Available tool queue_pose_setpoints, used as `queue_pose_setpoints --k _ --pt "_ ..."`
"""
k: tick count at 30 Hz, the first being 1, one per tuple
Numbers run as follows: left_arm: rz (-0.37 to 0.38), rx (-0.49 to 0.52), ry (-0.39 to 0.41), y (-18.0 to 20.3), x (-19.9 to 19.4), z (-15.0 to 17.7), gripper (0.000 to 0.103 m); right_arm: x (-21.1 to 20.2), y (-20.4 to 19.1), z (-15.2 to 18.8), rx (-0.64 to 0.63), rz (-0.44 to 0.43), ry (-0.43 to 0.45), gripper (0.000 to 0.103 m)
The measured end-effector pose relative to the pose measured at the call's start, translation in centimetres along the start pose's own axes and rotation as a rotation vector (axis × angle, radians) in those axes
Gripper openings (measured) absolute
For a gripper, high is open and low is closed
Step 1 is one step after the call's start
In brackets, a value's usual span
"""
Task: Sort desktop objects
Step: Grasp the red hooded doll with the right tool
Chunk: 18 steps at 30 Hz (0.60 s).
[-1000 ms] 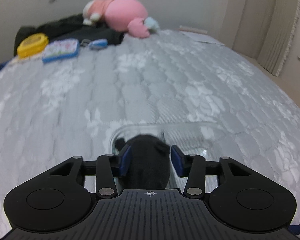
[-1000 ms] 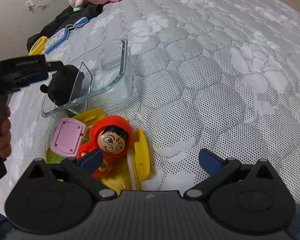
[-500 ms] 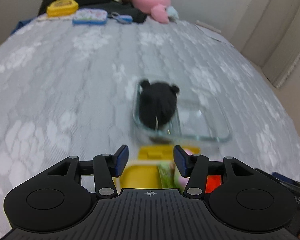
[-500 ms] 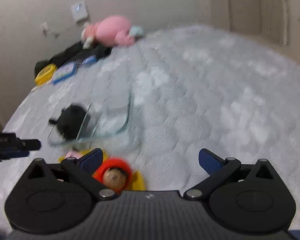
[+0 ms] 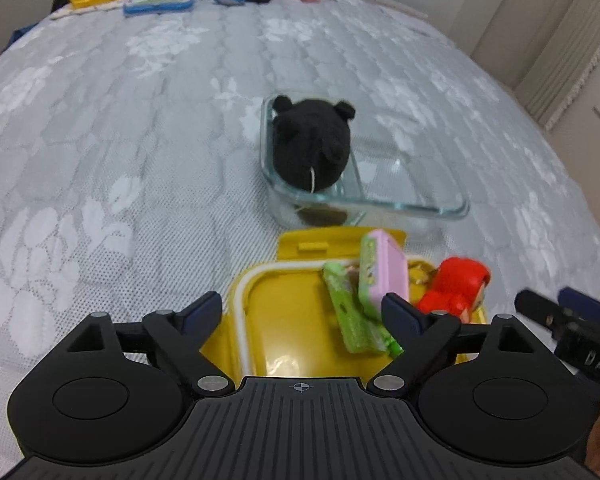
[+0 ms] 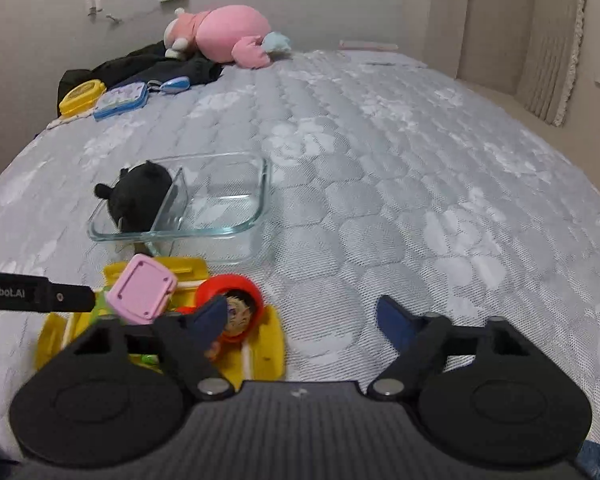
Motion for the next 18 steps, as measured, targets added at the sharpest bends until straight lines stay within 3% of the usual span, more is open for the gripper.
queue_pose_setpoints --k 3,5,11,13,18 --pt "0.026 -0.004 -0.040 -0.1 0.5 0.6 0.092 0.5 -0.8 -0.1 -0.006 0.002 -0.015 0.059" --pt "0.047 -0.011 -0.068 -0.1 0.8 1.0 0.093 0.9 -1.4 -0.2 -0.011 0.004 -0.025 0.059" --pt "0.055 0.014 -0.091 0.5 1.0 1.4 0.094 2.0 -3.0 -0.4 -0.026 0.011 -0.053 0.068" --pt "0.048 0.014 -0.100 0.4 1.1 1.5 0.094 2.3 -3.5 -0.5 -0.031 0.013 -0.062 0.078" --pt "0.032 0.015 -0.114 0.2 1.3 1.8 0.096 3.2 -4.9 -0.6 -0.043 0.018 -0.086 0.081"
Point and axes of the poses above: each gripper's, at about its wrist camera, not at the fingertips, and x roughly the way its jaws point, y to its right, z to its underside, the point moved 10 cm from there along x, roughly the way its jaws point, and after that the axes turned 4 degrees about -y, right-handed, at the moved point
